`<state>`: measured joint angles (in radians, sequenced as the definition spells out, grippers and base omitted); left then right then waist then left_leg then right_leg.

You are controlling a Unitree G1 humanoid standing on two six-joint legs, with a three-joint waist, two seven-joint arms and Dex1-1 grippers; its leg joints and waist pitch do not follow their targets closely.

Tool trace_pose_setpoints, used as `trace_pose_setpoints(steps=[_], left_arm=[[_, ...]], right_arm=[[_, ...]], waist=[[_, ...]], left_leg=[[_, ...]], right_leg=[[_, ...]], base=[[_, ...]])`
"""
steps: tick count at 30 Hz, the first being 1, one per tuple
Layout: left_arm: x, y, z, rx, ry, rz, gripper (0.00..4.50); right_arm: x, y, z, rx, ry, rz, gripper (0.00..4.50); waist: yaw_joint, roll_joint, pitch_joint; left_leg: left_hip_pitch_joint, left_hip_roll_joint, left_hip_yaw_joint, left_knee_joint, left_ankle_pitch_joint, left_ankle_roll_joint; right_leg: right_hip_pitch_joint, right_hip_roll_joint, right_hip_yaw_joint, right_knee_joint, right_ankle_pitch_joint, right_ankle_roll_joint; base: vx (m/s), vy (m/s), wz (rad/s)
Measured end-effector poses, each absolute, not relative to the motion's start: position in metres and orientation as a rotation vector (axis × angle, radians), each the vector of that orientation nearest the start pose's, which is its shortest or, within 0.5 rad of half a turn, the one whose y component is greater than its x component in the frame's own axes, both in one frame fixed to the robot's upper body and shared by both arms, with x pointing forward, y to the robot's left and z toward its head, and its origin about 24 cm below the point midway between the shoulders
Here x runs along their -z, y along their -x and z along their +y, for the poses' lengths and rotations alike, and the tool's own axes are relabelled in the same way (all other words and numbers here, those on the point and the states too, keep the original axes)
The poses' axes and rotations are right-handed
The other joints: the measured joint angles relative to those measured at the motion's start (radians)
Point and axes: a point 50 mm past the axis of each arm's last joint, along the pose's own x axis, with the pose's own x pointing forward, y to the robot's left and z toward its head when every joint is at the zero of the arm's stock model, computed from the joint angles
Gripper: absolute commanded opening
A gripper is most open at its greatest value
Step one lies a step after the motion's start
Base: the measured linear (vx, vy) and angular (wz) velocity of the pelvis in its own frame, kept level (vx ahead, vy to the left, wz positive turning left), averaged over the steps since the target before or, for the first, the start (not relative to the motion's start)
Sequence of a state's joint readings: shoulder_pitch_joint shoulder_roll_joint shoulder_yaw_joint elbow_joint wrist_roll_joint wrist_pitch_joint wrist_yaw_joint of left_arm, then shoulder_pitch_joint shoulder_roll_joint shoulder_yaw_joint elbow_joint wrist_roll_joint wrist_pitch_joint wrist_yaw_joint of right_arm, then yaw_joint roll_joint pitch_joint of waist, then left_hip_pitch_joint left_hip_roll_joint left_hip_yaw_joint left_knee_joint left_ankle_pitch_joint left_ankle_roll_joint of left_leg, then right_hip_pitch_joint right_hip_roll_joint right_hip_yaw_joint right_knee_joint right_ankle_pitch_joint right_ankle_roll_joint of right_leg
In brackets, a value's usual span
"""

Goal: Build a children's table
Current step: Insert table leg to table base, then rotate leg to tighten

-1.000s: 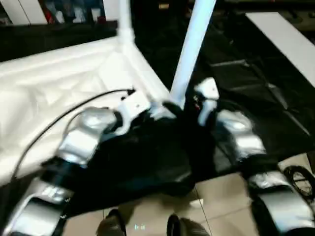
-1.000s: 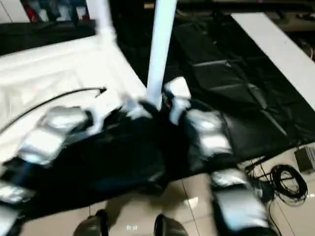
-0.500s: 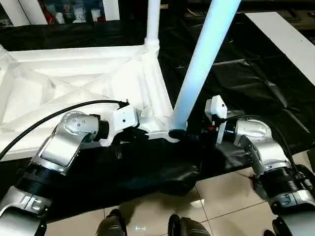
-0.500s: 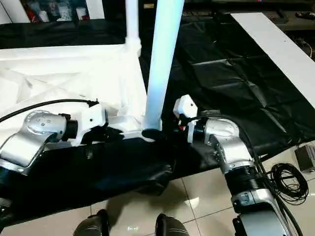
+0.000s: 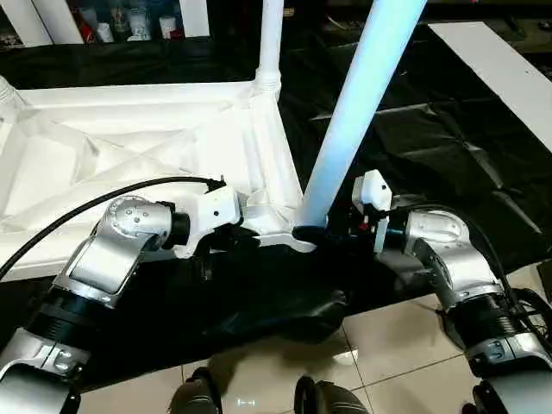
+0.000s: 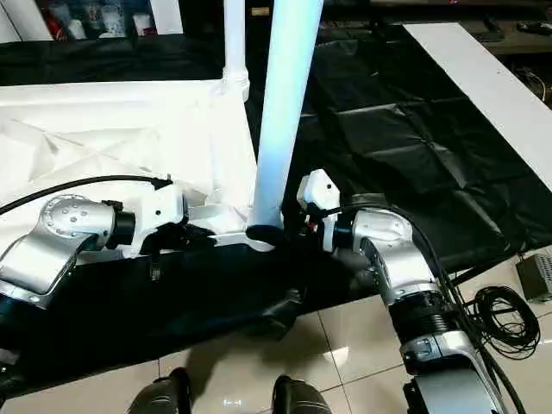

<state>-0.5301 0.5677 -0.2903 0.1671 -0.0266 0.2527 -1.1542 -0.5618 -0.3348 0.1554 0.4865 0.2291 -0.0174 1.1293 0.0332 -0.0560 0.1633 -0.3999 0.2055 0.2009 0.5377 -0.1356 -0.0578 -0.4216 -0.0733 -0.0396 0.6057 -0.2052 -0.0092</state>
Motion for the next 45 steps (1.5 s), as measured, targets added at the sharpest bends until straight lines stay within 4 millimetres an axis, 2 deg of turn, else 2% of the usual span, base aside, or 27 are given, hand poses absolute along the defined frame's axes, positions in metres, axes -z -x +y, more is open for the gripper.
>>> trace_pose_setpoints(steps=[5, 10, 14, 19, 24, 29, 31, 36, 41, 43, 45], left_arm=[[-0.104, -0.309, 0.151, 1.211, -0.567, 0.335, 0.0], [-0.1, -0.327, 0.131, 1.053, -0.517, 0.34, 0.0], [-0.099, -0.335, 0.121, 0.977, -0.49, 0.346, 0.0], [-0.097, -0.351, 0.094, 0.825, -0.441, 0.368, 0.0], [-0.097, -0.356, 0.088, 0.767, -0.453, 0.371, 0.0], [-0.099, -0.356, 0.09, 0.774, -0.472, 0.352, 0.0], [-0.1, -0.355, 0.091, 0.786, -0.483, 0.342, 0.0], [-0.103, -0.354, 0.101, 0.799, -0.504, 0.322, 0.0], [-0.106, -0.35, 0.111, 0.833, -0.534, 0.302, 0.0], [-0.108, -0.343, 0.119, 0.91, -0.57, 0.269, 0.0], [-0.109, -0.338, 0.127, 0.955, -0.587, 0.265, 0.0]], right_arm=[[-0.085, -0.325, -0.126, -1.181, 0.149, 0.047, 2.64], [-0.075, -0.342, -0.119, -0.877, 0.007, 0.053, 2.64], [-0.073, -0.35, -0.113, -0.744, -0.008, 0.058, 2.64], [-0.076, -0.369, -0.099, -0.465, -0.047, 0.068, 2.63], [-0.08, -0.378, -0.09, -0.341, -0.079, 0.075, 2.63], [-0.081, -0.378, -0.086, -0.379, -0.11, 0.047, 2.63], [-0.082, -0.377, -0.089, -0.41, -0.135, 0.026, 3.19], [-0.077, -0.37, -0.092, -0.506, -0.131, 0.003, 3.69], [-0.081, -0.365, -0.106, -0.65, -0.034, -0.016, 4.03], [-0.085, -0.356, -0.124, -0.791, 0.056, -0.017, 4.03], [-0.085, -0.348, -0.133, -0.89, 0.109, -0.003, 4.03]], waist=[[-0.003, 0.0, 0.0], [-0.006, 0.001, 0.0], [-0.004, 0.002, -0.001], [-0.004, 0.004, -0.002], [-0.004, 0.003, -0.002], [-0.004, 0.0, -0.002], [-0.004, 0.0, -0.002], [-0.006, 0.0, -0.001], [-0.005, 0.0, 0.0], [-0.003, 0.001, 0.0], [-0.003, 0.001, 0.0]], left_leg=[[0.003, 0.001, 0.0, 0.005, -0.001, -0.002], [0.015, 0.0, 0.002, 0.007, -0.002, -0.008], [0.017, -0.001, 0.002, 0.008, -0.002, -0.008], [0.017, -0.002, 0.002, 0.009, -0.002, -0.008], [0.016, -0.003, 0.002, 0.008, -0.002, -0.008], [0.014, -0.002, 0.001, 0.007, -0.002, -0.008], [0.013, -0.002, 0.002, 0.005, -0.002, -0.008], [0.013, -0.002, 0.001, -0.003, -0.002, -0.008], [0.012, 0.001, 0.001, -0.006, -0.002, -0.008], [0.01, 0.001, 0.002, -0.008, -0.003, -0.008], [0.01, 0.001, 0.002, -0.008, -0.003, -0.006]], right_leg=[[0.002, 0.0, 0.001, 0.005, 0.0, 0.0], [0.01, -0.004, 0.003, 0.004, 0.0, 0.0], [0.011, -0.004, 0.004, 0.004, -0.004, 0.006], [0.011, -0.005, 0.005, 0.003, -0.004, 0.007], [0.01, -0.005, 0.005, 0.002, -0.004, 0.007], [0.008, -0.005, 0.005, 0.002, -0.004, 0.008], [0.006, -0.005, 0.005, 0.002, -0.003, 0.009], [0.002, -0.004, 0.003, 0.002, -0.003, 0.01], [0.0, -0.001, 0.0, 0.004, 0.0, 0.007], [-0.001, -0.001, 0.001, 0.003, -0.004, 0.009], [-0.001, 0.0, 0.001, 0.004, -0.006, 0.007]], base=[[0.0, 0.0, 0.0], [0.0, 0.0, 0.0], [0.0, 0.0, 0.0], [0.0, 0.0, 0.0], [0.0, 0.0, 0.0], [0.0, 0.0, 0.0], [0.0, 0.0, 0.0], [0.0, 0.0, 0.0], [0.0, 0.0, 0.0], [0.029, -0.001, 0.01], [0.058, -0.003, 0.01]])
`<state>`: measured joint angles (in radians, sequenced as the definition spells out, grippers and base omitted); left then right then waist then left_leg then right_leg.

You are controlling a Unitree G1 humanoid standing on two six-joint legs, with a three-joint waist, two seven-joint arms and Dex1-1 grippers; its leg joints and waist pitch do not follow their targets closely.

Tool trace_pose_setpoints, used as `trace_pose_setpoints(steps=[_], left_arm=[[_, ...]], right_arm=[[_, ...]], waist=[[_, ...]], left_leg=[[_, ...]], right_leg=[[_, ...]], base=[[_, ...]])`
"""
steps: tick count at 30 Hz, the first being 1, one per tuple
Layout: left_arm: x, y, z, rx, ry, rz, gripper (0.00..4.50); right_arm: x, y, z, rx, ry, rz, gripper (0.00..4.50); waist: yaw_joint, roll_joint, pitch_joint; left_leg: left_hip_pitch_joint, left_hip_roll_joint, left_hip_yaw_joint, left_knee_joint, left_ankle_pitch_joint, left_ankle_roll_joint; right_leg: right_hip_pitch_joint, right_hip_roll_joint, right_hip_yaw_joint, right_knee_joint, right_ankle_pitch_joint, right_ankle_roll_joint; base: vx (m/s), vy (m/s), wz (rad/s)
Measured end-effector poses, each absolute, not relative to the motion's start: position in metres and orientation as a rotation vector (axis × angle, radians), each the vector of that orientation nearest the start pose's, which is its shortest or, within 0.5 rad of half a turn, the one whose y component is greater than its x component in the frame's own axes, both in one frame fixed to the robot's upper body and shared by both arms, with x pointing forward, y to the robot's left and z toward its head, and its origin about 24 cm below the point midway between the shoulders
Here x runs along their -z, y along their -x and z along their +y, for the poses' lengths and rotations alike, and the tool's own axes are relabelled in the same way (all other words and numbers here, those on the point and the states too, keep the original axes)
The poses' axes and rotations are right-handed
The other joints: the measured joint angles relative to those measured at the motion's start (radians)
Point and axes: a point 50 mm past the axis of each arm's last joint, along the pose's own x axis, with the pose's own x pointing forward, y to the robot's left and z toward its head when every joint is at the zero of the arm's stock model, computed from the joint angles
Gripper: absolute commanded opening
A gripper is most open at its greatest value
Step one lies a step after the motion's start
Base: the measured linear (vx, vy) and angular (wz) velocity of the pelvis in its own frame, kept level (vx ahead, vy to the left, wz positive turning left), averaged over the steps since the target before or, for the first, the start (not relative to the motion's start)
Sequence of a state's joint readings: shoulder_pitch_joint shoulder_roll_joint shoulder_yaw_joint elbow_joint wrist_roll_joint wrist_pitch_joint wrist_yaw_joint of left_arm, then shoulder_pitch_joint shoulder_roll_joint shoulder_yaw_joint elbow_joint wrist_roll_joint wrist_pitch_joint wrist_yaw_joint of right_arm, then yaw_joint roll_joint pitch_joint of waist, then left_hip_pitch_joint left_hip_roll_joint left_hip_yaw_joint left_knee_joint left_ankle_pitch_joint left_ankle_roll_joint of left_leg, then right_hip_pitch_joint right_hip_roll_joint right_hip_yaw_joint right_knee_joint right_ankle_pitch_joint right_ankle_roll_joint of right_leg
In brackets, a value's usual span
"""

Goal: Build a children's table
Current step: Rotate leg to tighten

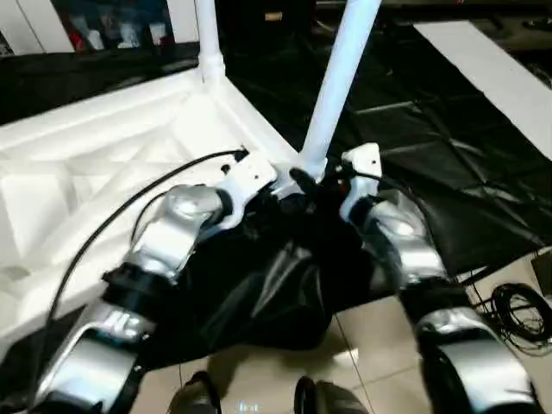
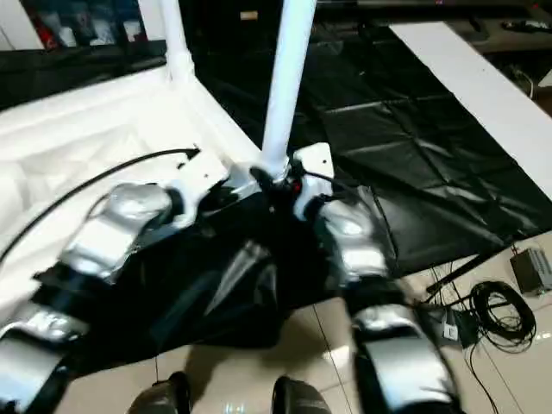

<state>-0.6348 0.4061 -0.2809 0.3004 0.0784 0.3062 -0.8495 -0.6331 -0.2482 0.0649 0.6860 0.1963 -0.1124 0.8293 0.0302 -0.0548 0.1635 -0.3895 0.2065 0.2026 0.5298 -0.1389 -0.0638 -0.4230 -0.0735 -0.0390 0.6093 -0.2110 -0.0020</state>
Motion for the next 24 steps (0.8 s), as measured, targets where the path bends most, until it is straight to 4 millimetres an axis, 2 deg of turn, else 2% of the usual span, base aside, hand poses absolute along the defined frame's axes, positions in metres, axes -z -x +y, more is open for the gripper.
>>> trace_pose_setpoints(steps=[6, 10, 15, 16, 18, 24], left_arm=[[-0.108, -0.32, 0.14, 1.146, -0.601, 0.272, 0.0], [-0.106, -0.314, 0.14, 1.225, -0.596, 0.292, 0.0], [-0.104, -0.311, 0.142, 1.26, -0.606, 0.305, 0.0], [-0.104, -0.311, 0.142, 1.265, -0.607, 0.306, 0.0], [-0.103, -0.31, 0.142, 1.272, -0.607, 0.308, 0.0], [-0.102, -0.308, 0.143, 1.283, -0.605, 0.312, 0.0]], right_arm=[[-0.083, -0.332, -0.146, -1.079, 0.19, 0.047, 4.03], [-0.086, -0.326, -0.136, -1.186, 0.22, 0.043, 4.03], [-0.085, -0.324, -0.134, -1.244, 0.204, 0.057, 4.03], [-0.085, -0.323, -0.134, -1.251, 0.195, 0.06, 3.87], [-0.085, -0.323, -0.134, -1.261, 0.188, 0.068, 3.87], [-0.084, -0.323, -0.135, -1.264, 0.18, 0.07, 3.43]], waist=[[0.002, 0.0, 0.0], [0.006, 0.0, 0.0], [0.006, 0.0, 0.0], [0.006, 0.0, 0.0], [0.006, 0.0, 0.0], [0.005, 0.0, 0.0]], left_leg=[[-0.004, 0.0, 0.001, 0.002, -0.004, 0.004], [-0.004, 0.0, 0.002, 0.005, -0.004, 0.004], [-0.003, 0.0, 0.001, 0.011, -0.004, 0.004], [-0.002, 0.0, 0.001, 0.012, -0.004, 0.004], [-0.002, 0.0, 0.001, 0.013, -0.004, 0.004], [-0.002, 0.0, 0.001, 0.015, -0.004, 0.004]], right_leg=[[-0.003, 0.0, 0.0, 0.001, -0.003, -0.004], [-0.002, -0.001, 0.001, 0.002, -0.003, -0.004], [0.003, -0.003, 0.001, 0.003, -0.002, -0.005], [0.004, -0.003, 0.001, 0.003, -0.002, -0.005], [0.004, -0.003, 0.001, 0.004, -0.001, -0.005], [0.004, -0.003, 0.001, 0.007, -0.001, -0.005]], base=[[0.0, 0.0, 0.0], [0.0, 0.0, 0.0], [0.0, 0.0, 0.0], [0.0, 0.0, 0.0], [0.0, 0.0, 0.0], [0.0, 0.0, 0.0]])
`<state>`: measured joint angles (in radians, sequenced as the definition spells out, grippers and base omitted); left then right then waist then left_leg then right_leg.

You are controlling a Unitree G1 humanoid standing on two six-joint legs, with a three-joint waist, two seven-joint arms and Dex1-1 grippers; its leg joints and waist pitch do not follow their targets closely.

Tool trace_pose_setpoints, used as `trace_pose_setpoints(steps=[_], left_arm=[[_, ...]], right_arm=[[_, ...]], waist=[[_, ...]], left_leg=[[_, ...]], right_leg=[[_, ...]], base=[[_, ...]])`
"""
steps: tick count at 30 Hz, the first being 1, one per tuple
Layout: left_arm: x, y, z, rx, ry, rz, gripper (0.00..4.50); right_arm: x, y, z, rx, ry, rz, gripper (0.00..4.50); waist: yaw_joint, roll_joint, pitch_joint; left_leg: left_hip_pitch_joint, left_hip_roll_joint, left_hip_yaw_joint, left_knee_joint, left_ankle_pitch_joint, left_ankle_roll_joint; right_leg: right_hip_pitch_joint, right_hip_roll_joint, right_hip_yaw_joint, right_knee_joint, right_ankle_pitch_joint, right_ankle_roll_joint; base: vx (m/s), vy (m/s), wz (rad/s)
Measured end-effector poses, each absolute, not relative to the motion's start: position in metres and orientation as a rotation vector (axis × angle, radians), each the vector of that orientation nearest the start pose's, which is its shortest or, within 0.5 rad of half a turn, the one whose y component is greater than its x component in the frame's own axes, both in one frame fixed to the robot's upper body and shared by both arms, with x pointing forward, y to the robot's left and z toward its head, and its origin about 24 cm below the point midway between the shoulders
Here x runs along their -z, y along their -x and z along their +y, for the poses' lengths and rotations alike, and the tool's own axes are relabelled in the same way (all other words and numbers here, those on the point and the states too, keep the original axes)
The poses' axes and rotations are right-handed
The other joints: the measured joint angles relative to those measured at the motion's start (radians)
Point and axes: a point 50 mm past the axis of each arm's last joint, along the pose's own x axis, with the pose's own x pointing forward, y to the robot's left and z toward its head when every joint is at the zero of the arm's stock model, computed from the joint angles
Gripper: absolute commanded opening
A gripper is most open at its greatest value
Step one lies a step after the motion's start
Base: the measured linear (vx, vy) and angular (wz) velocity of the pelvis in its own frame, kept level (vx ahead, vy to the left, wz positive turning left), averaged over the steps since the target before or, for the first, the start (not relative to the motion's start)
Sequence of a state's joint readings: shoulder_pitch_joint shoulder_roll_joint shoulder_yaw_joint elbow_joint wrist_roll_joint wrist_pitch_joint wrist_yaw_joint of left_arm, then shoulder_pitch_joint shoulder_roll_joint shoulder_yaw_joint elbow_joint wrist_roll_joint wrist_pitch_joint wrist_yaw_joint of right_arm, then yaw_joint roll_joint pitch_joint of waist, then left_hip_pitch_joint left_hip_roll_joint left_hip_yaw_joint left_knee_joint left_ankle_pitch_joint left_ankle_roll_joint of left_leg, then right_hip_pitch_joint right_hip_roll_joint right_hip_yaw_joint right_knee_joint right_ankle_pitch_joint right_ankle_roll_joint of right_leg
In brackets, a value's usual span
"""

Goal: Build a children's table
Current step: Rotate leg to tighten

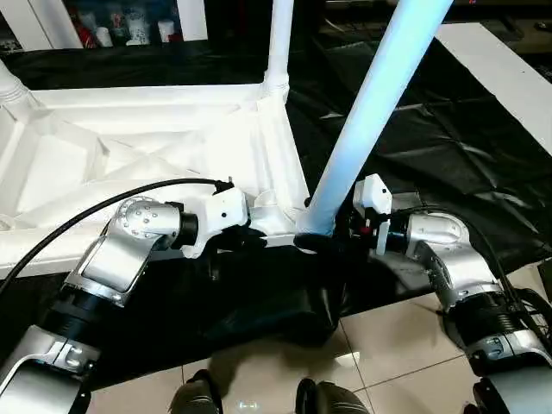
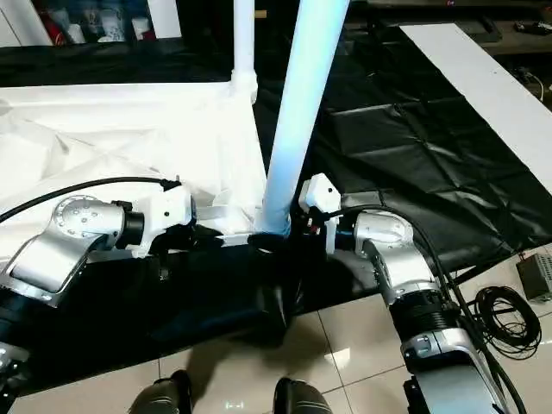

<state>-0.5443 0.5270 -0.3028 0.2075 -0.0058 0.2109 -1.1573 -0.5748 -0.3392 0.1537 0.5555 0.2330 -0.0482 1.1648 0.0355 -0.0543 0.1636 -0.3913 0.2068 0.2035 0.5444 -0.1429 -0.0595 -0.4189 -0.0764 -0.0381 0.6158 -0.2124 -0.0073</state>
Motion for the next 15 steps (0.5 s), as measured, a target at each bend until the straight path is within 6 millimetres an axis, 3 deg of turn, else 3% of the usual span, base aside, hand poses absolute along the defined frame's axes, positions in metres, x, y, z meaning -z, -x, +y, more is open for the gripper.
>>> trace_pose_setpoints(steps=[7, 15], left_arm=[[-0.1019, -0.3073, 0.1434, 1.288, -0.604, 0.316, 0.0], [-0.099, -0.3121, 0.1406, 1.239, -0.579, 0.319, 0.0]], right_arm=[[-0.0834, -0.3236, -0.1345, -1.263, 0.183, 0.075, 2.79], [-0.076, -0.3276, -0.1315, -1.183, 0.146, 0.062, 2.7]], waist=[[-0.001, 0.0, 0.0], [-0.003, 0.0, 0.0]], left_leg=[[0.0, 0.0, 0.0, 0.003, 0.0, 0.0], [0.005, 0.0, 0.0, 0.007, 0.0, 0.0]], right_leg=[[0.0, 0.0, 0.0, 0.002, 0.0, 0.0], [0.004, 0.0, 0.001, 0.008, 0.0, 0.0]], base=[[0.0, 0.0, 0.0], [0.0, 0.0, 0.0]])
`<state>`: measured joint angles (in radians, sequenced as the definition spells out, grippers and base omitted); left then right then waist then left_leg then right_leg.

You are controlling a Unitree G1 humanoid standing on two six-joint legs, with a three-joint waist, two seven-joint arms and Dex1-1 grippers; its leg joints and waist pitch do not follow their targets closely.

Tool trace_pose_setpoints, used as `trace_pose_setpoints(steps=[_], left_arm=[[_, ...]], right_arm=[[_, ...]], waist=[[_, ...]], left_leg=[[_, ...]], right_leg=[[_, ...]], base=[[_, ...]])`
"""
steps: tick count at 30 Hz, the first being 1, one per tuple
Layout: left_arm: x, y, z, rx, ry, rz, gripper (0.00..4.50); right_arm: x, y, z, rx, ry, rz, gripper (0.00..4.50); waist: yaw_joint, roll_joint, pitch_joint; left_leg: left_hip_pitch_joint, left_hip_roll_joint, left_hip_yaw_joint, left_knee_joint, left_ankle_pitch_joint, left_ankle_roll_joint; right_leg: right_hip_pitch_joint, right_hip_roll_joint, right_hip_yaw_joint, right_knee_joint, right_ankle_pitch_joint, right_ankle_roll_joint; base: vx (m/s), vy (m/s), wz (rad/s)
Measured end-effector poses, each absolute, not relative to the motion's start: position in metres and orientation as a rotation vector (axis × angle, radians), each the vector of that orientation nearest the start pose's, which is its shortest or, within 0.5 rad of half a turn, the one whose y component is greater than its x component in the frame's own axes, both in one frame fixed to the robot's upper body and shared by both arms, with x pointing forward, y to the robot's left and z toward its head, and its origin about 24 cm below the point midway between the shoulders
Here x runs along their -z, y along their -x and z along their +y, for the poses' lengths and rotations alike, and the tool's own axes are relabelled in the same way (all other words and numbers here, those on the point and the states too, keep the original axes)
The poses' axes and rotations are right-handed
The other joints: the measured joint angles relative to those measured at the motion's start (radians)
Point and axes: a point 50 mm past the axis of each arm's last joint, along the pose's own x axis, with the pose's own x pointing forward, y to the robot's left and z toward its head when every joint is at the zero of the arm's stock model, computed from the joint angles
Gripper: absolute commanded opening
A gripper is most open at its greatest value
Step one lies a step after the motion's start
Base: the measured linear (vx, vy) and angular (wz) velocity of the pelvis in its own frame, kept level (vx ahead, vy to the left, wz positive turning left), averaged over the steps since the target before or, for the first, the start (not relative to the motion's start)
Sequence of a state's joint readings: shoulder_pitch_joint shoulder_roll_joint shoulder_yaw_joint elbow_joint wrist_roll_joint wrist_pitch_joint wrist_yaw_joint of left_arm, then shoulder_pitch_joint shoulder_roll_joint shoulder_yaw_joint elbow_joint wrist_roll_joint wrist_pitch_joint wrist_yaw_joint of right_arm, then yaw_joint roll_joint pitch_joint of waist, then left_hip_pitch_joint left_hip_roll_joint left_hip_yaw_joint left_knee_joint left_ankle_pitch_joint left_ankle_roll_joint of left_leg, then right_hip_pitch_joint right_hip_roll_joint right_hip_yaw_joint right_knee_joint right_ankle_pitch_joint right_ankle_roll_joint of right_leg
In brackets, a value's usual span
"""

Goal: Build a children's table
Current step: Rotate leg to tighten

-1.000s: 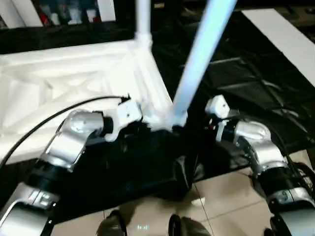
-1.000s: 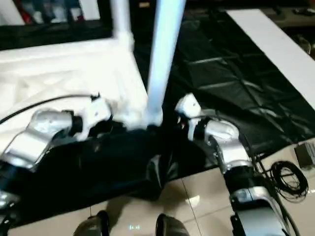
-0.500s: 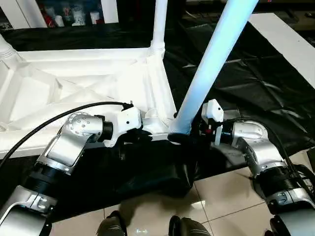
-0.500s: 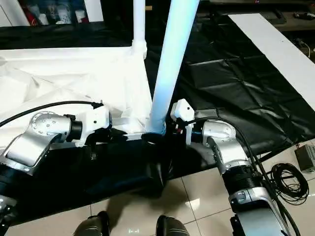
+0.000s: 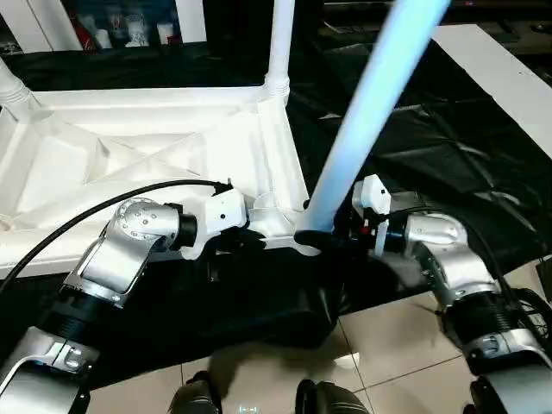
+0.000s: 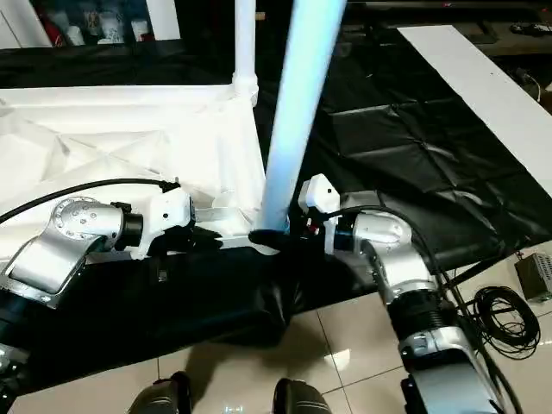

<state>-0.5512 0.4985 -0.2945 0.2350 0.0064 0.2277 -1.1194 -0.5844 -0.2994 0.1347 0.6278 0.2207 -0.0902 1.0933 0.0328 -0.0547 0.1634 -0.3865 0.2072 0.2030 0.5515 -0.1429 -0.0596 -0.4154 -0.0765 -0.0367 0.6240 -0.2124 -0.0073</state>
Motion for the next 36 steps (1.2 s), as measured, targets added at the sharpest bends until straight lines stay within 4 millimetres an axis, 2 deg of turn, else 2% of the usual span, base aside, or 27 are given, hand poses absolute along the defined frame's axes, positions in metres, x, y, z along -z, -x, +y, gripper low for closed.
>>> trace_pose_setpoints(steps=[6, 10, 15, 22, 23, 25, 31, 34, 36], left_arm=[[-0.096, -0.333, 0.118, 1.056, -0.536, 0.319, 0.0], [-0.094, -0.347, 0.092, 0.919, -0.464, 0.348, 0.0], [-0.092, -0.354, 0.081, 0.849, -0.444, 0.362, 0.0], [-0.094, -0.355, 0.083, 0.844, -0.454, 0.352, 0.0], [-0.094, -0.355, 0.083, 0.844, -0.454, 0.35, 0.0], [-0.095, -0.354, 0.085, 0.848, -0.458, 0.349, 0.0], [-0.098, -0.351, 0.095, 0.875, -0.467, 0.336, 0.0], [-0.099, -0.347, 0.1, 0.91, -0.468, 0.331, 0.0], [-0.101, -0.344, 0.106, 0.944, -0.485, 0.319, 0.0]], right_arm=[[-0.067, -0.346, -0.122, -0.825, 0.043, 0.051, 2.69], [-0.067, -0.362, -0.109, -0.516, -0.048, 0.071, 2.69], [-0.069, -0.371, -0.097, -0.362, -0.09, 0.09, 2.69], [-0.072, -0.373, -0.095, -0.376, -0.099, 0.065, 2.69], [-0.072, -0.373, -0.096, -0.378, -0.103, 0.062, 3.04], [-0.072, -0.372, -0.096, -0.394, -0.103, 0.05, 3.39], [-0.074, -0.365, -0.105, -0.568, -0.091, 0.018, 3.91], [-0.076, -0.359, -0.122, -0.691, -0.011, 0.028, 4.24], [-0.08, -0.354, -0.133, -0.785, 0.051, 0.041, 4.24]], waist=[[-0.004, 0.001, -0.001], [-0.005, 0.008, -0.005], [-0.004, 0.009, -0.008], [-0.003, 0.008, -0.01], [-0.003, 0.008, -0.01], [-0.003, 0.008, -0.01], [-0.007, 0.007, -0.009], [-0.002, 0.007, -0.009], [-0.002, 0.008, -0.009]], left_leg=[[0.006, -0.001, 0.0, 0.005, -0.001, -0.008], [0.007, -0.002, 0.0, 0.005, -0.001, -0.008], [0.007, -0.006, 0.0, 0.004, -0.001, -0.008], [0.003, -0.006, 0.0, 0.002, -0.001, -0.008], [0.003, -0.006, 0.0, 0.002, -0.001, -0.008], [0.001, -0.006, 0.0, 0.002, -0.001, -0.008], [-0.002, -0.004, 0.0, -0.001, -0.001, -0.008], [-0.002, -0.002, 0.0, -0.005, -0.001, -0.008], [-0.002, -0.001, 0.0, -0.009, -0.001, -0.008]], right_leg=[[0.006, -0.001, 0.003, -0.002, 0.001, -0.001], [0.009, -0.002, 0.004, -0.013, -0.001, 0.003], [0.009, -0.002, 0.009, -0.014, 0.0, 0.004], [0.005, -0.002, 0.008, -0.013, 0.004, 0.01], [0.004, -0.002, 0.008, -0.013, 0.005, 0.009], [0.002, -0.002, 0.008, -0.013, 0.005, 0.009], [-0.003, -0.001, 0.006, -0.013, 0.012, 0.006], [-0.004, 0.0, 0.003, -0.014, 0.012, 0.006], [-0.004, 0.001, 0.001, -0.014, 0.011, 0.007]], base=[[-0.008, 0.002, 0.0], [0.0, 0.0, 0.0], [0.0, 0.0, 0.0], [0.0, 0.0, 0.0], [0.0, 0.0, 0.0], [0.0, 0.0, 0.0], [0.0, 0.0, 0.0], [0.0, 0.0, 0.0], [0.0, 0.0, 0.0]])
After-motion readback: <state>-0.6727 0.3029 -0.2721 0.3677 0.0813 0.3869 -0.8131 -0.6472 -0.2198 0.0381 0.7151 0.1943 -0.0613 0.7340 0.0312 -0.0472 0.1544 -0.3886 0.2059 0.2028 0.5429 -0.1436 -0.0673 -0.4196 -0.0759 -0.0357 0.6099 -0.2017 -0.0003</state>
